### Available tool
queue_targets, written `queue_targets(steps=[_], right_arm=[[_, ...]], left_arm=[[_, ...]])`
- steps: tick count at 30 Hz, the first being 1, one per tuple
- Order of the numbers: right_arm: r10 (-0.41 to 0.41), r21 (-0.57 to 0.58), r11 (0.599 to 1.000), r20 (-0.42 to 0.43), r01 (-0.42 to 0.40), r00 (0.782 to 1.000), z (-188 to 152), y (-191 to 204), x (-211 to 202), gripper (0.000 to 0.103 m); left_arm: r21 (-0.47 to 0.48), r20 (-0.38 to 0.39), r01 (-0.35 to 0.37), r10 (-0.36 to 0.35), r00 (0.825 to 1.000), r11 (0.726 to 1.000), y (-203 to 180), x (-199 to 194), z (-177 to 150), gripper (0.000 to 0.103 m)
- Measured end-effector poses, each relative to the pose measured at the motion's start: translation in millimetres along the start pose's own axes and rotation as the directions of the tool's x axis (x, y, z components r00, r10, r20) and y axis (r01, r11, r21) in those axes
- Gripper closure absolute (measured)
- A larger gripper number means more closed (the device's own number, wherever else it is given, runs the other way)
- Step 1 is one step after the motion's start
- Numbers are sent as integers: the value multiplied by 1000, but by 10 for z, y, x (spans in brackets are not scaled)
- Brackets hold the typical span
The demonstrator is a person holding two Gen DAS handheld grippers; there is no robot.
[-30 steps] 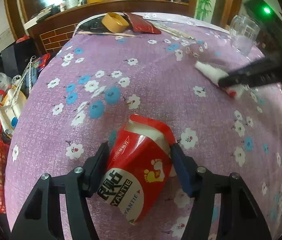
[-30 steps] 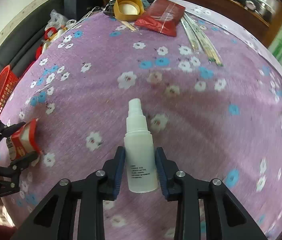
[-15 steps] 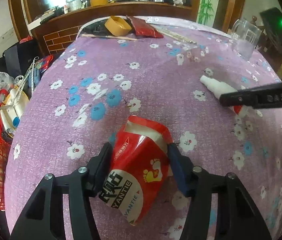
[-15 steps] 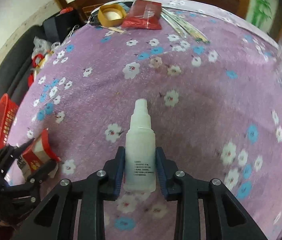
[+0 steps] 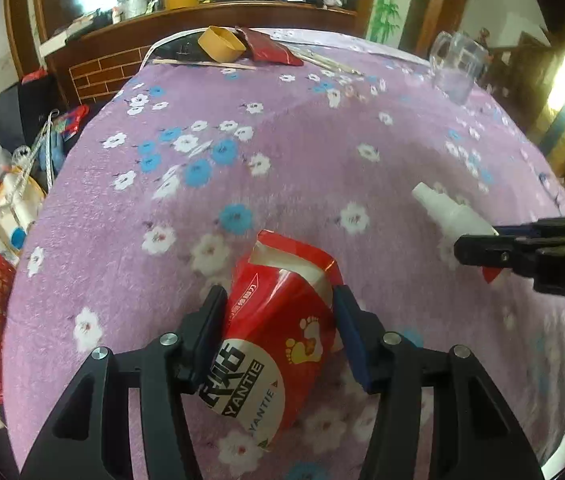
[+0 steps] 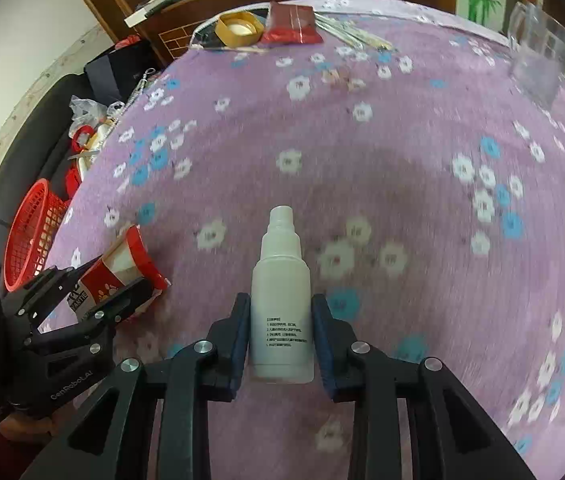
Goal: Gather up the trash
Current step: 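Carry the red packet and white spray bottle with both tools over the red basket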
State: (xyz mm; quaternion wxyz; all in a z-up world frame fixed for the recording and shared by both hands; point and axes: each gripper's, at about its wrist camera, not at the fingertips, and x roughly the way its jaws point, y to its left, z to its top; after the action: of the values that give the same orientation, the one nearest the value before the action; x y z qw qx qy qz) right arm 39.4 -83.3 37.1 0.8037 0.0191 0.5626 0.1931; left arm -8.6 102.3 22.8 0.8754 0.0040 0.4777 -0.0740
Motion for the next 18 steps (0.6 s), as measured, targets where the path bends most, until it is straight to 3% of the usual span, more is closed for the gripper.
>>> queue_targets(steps=[8, 18], right_arm=[[-13, 26, 1000, -16, 13, 1000, -164, 81, 36, 70], [-23, 38, 999, -7, 23, 1000, -269, 172, 32, 70]], left_arm=[[8, -16, -11, 11, 1000, 1000, 38, -41, -106, 41], [40, 32, -101, 100, 994, 994, -45, -205, -160, 49]])
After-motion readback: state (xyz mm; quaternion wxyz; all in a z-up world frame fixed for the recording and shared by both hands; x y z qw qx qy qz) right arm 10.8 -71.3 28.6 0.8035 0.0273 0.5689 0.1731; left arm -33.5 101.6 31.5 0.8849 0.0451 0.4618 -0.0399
